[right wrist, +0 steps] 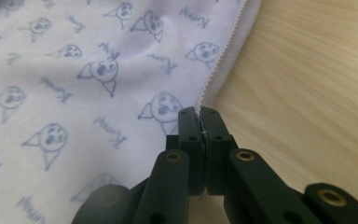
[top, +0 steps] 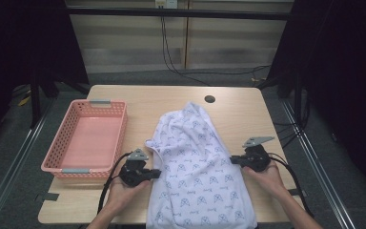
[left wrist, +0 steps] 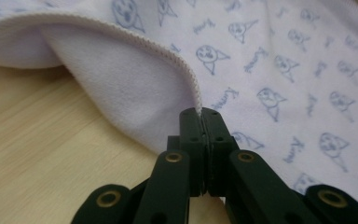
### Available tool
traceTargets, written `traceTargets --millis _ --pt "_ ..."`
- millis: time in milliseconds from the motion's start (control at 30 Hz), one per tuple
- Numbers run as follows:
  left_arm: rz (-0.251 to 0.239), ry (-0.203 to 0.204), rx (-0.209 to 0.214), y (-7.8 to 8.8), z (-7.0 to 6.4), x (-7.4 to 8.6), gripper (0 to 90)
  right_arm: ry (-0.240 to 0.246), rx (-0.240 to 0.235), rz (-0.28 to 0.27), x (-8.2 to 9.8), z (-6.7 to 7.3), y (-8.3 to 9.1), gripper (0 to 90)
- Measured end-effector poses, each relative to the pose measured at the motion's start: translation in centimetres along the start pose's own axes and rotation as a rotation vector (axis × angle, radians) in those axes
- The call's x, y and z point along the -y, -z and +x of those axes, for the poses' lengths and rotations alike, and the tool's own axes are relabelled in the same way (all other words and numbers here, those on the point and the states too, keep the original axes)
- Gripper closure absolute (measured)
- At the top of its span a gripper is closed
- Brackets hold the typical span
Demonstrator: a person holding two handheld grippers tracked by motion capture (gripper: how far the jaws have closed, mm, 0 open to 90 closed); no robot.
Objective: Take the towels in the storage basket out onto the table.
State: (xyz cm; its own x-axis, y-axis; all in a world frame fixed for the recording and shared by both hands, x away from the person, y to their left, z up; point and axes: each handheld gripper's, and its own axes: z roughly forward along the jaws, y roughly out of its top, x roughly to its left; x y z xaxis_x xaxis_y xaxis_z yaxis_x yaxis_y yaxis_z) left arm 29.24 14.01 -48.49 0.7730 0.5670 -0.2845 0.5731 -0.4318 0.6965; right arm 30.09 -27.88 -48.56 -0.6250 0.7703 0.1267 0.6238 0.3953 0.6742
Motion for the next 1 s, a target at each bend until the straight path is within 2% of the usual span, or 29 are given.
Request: traceTargets --millis 33,67,100,167,200,233,333,367,400,433,467,500,533,567,667,733,800,867,900,967,1000 --pt "-0.02 0.023 0.024 0.6 0.1 0.3 88.7 0.0 0.0 0.0 0.0 0.0 0.0 89.3" --pt "-0.031 0.03 0.019 1.5 0.1 0.7 88.7 -0.009 0.001 -0.013 0.4 -0.2 0.7 89.3" --pt "-0.027 0.029 0.01 1.8 0.1 1.0 88.8 -0.032 -0.007 -0.019 1.1 -0.4 1.6 89.4" --pt "-0.026 0.034 0.016 2.8 0.0 2.0 88.8 -0.042 -0.007 -0.031 2.0 -0.5 2.5 89.4" --pt "-0.026 0.038 0.017 3.2 -0.1 2.4 88.8 -0.054 -0.004 -0.025 3.2 -0.4 3.7 89.3" --pt "-0.029 0.049 0.034 3.8 -0.2 2.9 88.8 -0.054 -0.004 -0.025 3.2 -0.4 3.7 89.3" --pt "-0.027 0.059 0.07 4.8 -0.7 4.2 88.7 -0.061 -0.017 -0.013 5.2 0.4 5.7 89.3" --pt "-0.027 0.059 0.065 5.2 -1.1 4.6 88.6 -0.067 -0.042 -0.01 6.2 1.0 6.8 89.3" --pt "-0.028 0.076 0.093 5.4 -1.3 5.0 88.6 -0.067 -0.042 -0.01 6.2 1.0 6.8 89.3" --pt "-0.019 0.072 0.112 5.7 -1.7 5.3 88.5 -0.065 -0.052 -0.011 6.7 1.5 7.3 89.1" --pt "-0.018 0.053 0.107 5.8 -1.9 5.4 88.0 -0.056 -0.057 -0.005 7.2 2.0 7.7 88.8" --pt "-0.025 0.029 0.102 5.9 -2.2 5.4 84.3 -0.054 -0.059 -0.007 7.5 2.3 7.9 87.5" --pt "-0.037 0.027 0.102 6.0 -2.3 5.1 75.9 -0.04 -0.058 -0.029 7.7 2.6 8.2 80.9" --pt "-0.048 0.032 0.091 6.0 -2.3 4.8 72.1 -0.037 -0.044 -0.04 7.6 2.7 8.4 76.2" --pt "-0.081 0.041 0.079 5.5 -2.0 3.5 68.7 -0.059 -0.036 -0.082 6.8 2.0 8.4 69.0" --pt "-0.077 0.008 0.072 4.4 -2.0 2.4 67.3 -0.054 -0.026 -0.099 5.5 1.3 7.5 65.4" --pt "-0.066 -0.026 0.083 3.0 -1.8 1.1 67.3 -0.059 -0.034 -0.104 5.2 1.1 7.2 65.4" --pt "-0.039 -0.052 0.071 1.5 -1.5 -0.2 67.3 -0.045 -0.047 -0.108 4.0 0.7 6.1 65.2" --pt "-0.032 -0.051 0.074 0.9 -1.3 -0.7 67.0 -0.026 -0.082 -0.111 3.0 0.8 5.2 64.7" --pt "-0.015 -0.064 0.064 -0.7 -0.7 -1.5 66.5 -0.017 -0.094 -0.102 2.5 1.0 4.6 64.0" --pt "-0.006 -0.048 0.066 -1.5 -0.3 -1.6 66.3 0.003 -0.093 -0.085 2.0 1.4 3.8 63.4"
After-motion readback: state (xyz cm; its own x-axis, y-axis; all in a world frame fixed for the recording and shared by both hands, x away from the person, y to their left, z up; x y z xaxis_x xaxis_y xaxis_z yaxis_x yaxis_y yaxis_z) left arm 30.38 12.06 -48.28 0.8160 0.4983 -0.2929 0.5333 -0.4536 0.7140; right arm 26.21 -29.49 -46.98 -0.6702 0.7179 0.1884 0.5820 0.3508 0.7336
